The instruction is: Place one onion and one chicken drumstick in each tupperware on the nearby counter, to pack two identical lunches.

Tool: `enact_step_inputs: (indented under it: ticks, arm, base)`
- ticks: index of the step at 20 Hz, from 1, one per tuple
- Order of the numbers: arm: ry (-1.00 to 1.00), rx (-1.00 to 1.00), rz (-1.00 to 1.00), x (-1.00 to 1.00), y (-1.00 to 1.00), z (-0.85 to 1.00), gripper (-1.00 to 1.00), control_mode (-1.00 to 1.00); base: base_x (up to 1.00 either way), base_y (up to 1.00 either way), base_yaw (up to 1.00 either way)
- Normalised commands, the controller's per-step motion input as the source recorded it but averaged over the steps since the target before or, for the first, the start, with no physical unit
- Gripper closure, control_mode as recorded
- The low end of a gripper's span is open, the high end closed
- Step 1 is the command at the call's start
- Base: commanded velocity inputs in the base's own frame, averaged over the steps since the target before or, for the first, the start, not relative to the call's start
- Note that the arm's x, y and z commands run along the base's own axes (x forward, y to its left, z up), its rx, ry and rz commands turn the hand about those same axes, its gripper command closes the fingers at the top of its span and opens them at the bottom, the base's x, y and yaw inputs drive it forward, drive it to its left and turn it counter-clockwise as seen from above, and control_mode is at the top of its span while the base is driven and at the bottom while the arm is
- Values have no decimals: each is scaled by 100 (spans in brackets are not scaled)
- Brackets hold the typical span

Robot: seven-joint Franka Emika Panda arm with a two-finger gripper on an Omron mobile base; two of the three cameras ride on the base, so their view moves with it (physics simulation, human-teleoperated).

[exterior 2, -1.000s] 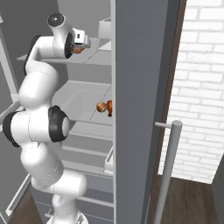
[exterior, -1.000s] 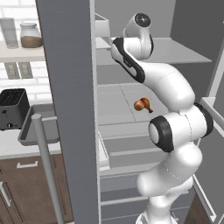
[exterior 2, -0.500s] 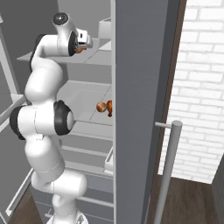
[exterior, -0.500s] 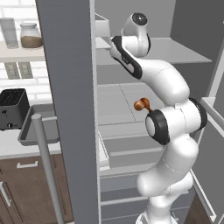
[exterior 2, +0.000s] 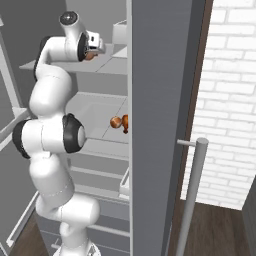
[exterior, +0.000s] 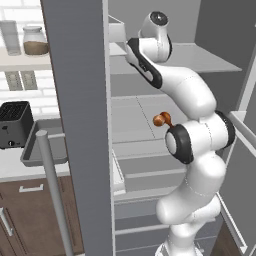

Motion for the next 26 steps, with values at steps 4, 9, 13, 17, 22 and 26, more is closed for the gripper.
enact_step_inputs:
  ticks: [4, 9, 13, 17, 22, 26]
  arm:
    - [-29, 0, 0, -86, 0, 0, 100, -100]
    - [-13, 0, 0, -100, 0, 22, 100, -100]
    - [0, -1, 0, -100, -2, 30, 100, -100]
    - [0, 0, 0, -100, -10, 30, 100, -100]
    - [-1, 0, 0, -100, -15, 7, 100, -100]
    - [7, -3, 0, -100, -19, -15, 100, -100]
  base:
    - [0, 0, 0]
    - [0, 0, 0]
    - [0, 0, 0]
    - [0, 0, 0]
    - [0, 0, 0]
    - [0, 0, 0]
